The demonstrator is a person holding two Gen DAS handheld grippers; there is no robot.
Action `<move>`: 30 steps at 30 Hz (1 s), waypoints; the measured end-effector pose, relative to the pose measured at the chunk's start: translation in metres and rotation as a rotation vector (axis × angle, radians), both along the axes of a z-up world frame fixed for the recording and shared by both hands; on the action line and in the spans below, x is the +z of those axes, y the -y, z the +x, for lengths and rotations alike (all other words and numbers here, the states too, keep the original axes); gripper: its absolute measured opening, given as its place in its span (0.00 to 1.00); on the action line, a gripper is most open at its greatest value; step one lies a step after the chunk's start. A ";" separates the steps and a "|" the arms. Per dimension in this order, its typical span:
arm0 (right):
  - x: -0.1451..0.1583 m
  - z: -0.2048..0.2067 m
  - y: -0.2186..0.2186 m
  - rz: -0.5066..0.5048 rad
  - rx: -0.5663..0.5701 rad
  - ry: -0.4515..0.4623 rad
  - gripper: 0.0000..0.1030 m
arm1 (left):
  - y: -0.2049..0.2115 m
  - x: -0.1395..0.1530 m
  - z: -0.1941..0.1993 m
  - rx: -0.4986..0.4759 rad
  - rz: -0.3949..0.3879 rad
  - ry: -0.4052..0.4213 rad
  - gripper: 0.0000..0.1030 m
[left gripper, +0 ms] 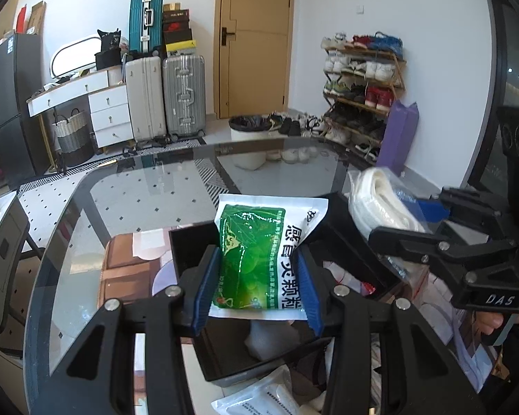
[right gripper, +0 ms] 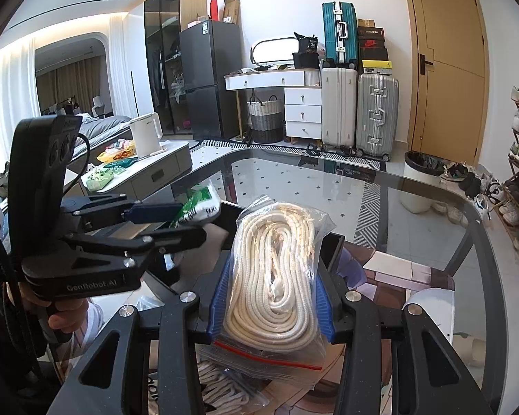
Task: Organize soft objects
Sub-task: 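Carry the green packet with the left tool while the right tool brings the rope bag over the box, then open the left tool dropping the green packet while the right tool drops the rope bag into the box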
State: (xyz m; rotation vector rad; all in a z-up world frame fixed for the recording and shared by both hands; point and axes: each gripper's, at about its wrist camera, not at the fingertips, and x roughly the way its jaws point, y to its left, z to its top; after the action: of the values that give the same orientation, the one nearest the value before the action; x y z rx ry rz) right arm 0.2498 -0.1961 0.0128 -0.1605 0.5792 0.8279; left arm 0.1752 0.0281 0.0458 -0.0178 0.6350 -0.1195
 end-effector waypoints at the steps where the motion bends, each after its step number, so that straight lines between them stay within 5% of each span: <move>1: 0.000 0.002 -0.001 -0.001 -0.003 -0.001 0.42 | 0.001 -0.002 0.002 0.003 0.006 -0.009 0.41; 30: -0.021 0.030 -0.037 -0.082 0.045 -0.037 0.42 | 0.008 -0.020 -0.002 -0.021 0.043 -0.053 0.42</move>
State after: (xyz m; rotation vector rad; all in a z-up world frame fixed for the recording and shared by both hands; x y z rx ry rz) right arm 0.2800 -0.1594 -0.0086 -0.2343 0.6467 0.8529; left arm 0.1737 0.0204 0.0263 0.0276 0.6905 -0.1259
